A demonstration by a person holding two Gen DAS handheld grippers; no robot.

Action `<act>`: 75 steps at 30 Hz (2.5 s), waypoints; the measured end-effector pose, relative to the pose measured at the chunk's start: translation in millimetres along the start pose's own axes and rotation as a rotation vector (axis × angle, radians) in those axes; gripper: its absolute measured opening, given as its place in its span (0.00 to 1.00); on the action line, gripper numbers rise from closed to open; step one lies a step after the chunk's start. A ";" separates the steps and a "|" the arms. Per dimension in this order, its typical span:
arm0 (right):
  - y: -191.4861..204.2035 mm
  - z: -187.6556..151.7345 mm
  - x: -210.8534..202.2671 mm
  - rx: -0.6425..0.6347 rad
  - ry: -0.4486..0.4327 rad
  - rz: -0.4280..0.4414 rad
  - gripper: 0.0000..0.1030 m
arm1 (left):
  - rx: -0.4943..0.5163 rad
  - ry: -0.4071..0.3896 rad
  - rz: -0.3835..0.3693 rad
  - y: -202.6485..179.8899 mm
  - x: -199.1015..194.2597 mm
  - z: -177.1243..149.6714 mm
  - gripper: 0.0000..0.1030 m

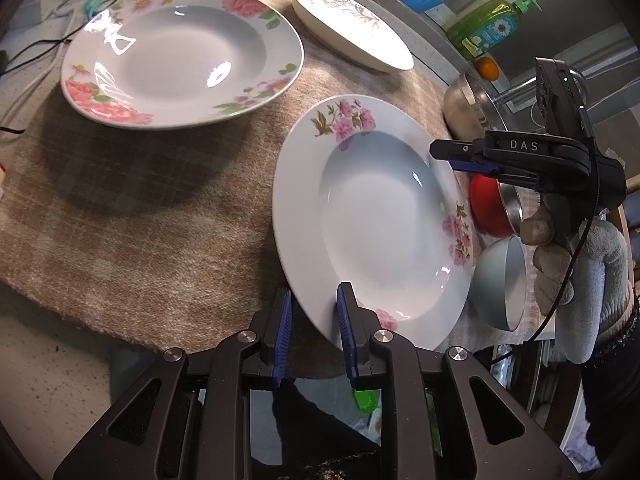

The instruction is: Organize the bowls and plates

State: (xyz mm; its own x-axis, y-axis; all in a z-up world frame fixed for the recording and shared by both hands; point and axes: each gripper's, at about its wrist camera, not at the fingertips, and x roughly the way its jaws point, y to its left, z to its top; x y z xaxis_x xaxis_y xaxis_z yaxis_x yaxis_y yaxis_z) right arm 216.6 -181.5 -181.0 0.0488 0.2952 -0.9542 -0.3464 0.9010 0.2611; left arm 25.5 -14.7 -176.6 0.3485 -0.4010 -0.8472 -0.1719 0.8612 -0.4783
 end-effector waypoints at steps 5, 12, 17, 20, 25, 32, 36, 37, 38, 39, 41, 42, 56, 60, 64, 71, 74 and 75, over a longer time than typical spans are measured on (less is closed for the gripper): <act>2.2 1.9 -10.5 0.003 -0.038 0.002 0.52 | 0.008 -0.012 0.022 5.6 -6.5 3.2 0.20; 13.4 5.4 -26.9 -0.003 -0.086 0.029 0.52 | 0.018 -0.034 0.053 16.7 -23.3 4.9 0.34; 29.2 11.6 -34.1 -0.004 -0.114 0.078 0.52 | 0.015 -0.084 0.089 29.9 -43.2 18.7 0.35; 40.9 16.3 -33.7 -0.009 -0.124 0.102 0.52 | -0.007 -0.122 0.120 45.0 -54.3 31.3 0.36; 61.0 25.9 -21.6 -0.004 -0.120 0.149 0.52 | -0.058 -0.177 0.170 75.7 -70.7 56.7 0.36; 79.9 37.3 -2.5 0.005 -0.099 0.192 0.52 | -0.101 -0.188 0.200 109.6 -78.3 89.9 0.36; 88.8 45.9 7.1 0.011 -0.092 0.204 0.52 | -0.093 -0.173 0.224 119.7 -72.0 104.6 0.36; 91.2 48.0 9.8 0.012 -0.090 0.208 0.52 | -0.088 -0.168 0.228 120.3 -70.1 107.4 0.36; 92.8 49.7 11.2 0.012 -0.088 0.210 0.52 | -0.085 -0.165 0.232 122.0 -69.1 110.1 0.36; 95.2 51.7 13.8 0.012 -0.085 0.212 0.52 | -0.085 -0.162 0.237 124.2 -67.2 113.7 0.36; 98.3 55.5 18.1 0.011 -0.081 0.214 0.52 | -0.088 -0.153 0.235 126.5 -65.1 117.5 0.36; 100.0 57.6 21.1 0.013 -0.078 0.216 0.52 | -0.085 -0.148 0.234 127.6 -63.2 120.2 0.36; 119.1 70.4 43.1 0.003 -0.042 0.229 0.38 | -0.050 -0.115 0.251 134.7 -48.7 136.7 0.36; 121.4 72.7 45.3 -0.004 -0.034 0.224 0.30 | -0.044 -0.108 0.242 134.6 -46.3 136.7 0.26; 124.6 73.6 48.6 -0.018 -0.025 0.215 0.22 | -0.039 -0.106 0.229 132.8 -44.1 137.1 0.20; 127.4 73.4 52.9 -0.033 -0.018 0.202 0.16 | -0.029 -0.106 0.227 131.4 -42.0 138.7 0.18; 127.2 73.4 53.1 -0.041 -0.018 0.197 0.16 | -0.025 -0.111 0.232 130.4 -41.8 138.1 0.18; 127.3 73.2 52.8 -0.044 -0.018 0.194 0.16 | -0.025 -0.113 0.232 130.3 -41.9 138.1 0.18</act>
State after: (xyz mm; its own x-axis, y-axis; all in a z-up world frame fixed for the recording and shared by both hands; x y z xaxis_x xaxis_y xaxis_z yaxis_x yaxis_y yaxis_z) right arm 243.7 -27.9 -187.5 -0.0058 0.4682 -0.8836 -0.3912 0.8121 0.4329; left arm 115.7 157.4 -171.5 0.3974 -0.1547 -0.9045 -0.2813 0.9177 -0.2806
